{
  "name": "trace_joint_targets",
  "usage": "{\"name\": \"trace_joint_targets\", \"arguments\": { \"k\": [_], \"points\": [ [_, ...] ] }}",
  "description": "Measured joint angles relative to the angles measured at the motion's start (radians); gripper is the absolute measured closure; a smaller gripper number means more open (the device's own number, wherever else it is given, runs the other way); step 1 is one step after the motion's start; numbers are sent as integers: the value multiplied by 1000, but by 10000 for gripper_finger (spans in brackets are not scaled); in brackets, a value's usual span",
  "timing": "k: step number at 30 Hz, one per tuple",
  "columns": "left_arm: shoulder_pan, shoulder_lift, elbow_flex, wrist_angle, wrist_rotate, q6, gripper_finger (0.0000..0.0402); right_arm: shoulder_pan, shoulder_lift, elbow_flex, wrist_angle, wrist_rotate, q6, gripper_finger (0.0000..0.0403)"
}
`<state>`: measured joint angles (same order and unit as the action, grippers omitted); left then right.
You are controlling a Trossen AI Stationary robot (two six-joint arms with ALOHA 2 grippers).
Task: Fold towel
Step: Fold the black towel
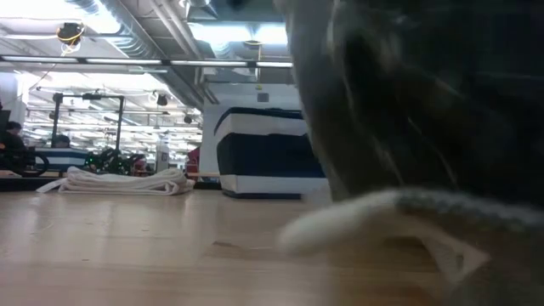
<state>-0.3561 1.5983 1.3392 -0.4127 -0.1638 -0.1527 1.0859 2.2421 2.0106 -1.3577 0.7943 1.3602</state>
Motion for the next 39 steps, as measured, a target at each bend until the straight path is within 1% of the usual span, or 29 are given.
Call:
{"name": "trace_joint_targets", "arguments": {
  "k": [3, 5, 7, 10, 14, 18, 20, 22, 25, 28, 31, 33, 36, 39],
  "points": [
    [15, -113, 0, -56, -122, 12, 398, -13, 0, -9, 42, 55, -3, 205],
    [30, -176, 0, -94, -176, 22, 399, -21, 0, -33, 94, 112, -5, 205],
    [48, -223, 0, -127, -210, 28, 399, -35, 0, -67, 174, 156, -38, 205],
    [78, -261, 0, -179, -242, 30, 398, -72, 0, -135, 333, 148, -157, 205],
    [116, -272, 0, -245, -267, 49, 400, -155, 1, -224, 562, 52, -414, 205],
    [149, -267, -9, -293, -268, 51, 397, -243, 1, -281, 742, -50, -669, 205],
    [165, -266, -10, -321, -268, 52, 397, -290, 2, -289, 807, -120, -781, 205],
    [177, -266, -10, -336, -269, 56, 399, -333, 2, -301, 855, -219, -864, 205],
    [194, -266, -10, -364, -268, 56, 398, -391, 3, -323, 868, -349, -932, 205],
    [204, -266, -10, -390, -269, 55, 396, -431, 3, -350, 882, -439, -964, 205],
    [209, -266, -10, -398, -268, 55, 399, -448, 3, -389, 912, -536, -979, 206],
    [209, -266, -10, -398, -268, 55, 399, -446, 3, -409, 951, -580, -983, 214],
    [209, -266, -10, -399, -268, 56, 396, -444, 1, -413, 938, -594, -983, 249],
    [209, -266, -10, -407, -268, 53, 397, -436, -5, -411, 869, -596, -984, 314]
  ]
}}
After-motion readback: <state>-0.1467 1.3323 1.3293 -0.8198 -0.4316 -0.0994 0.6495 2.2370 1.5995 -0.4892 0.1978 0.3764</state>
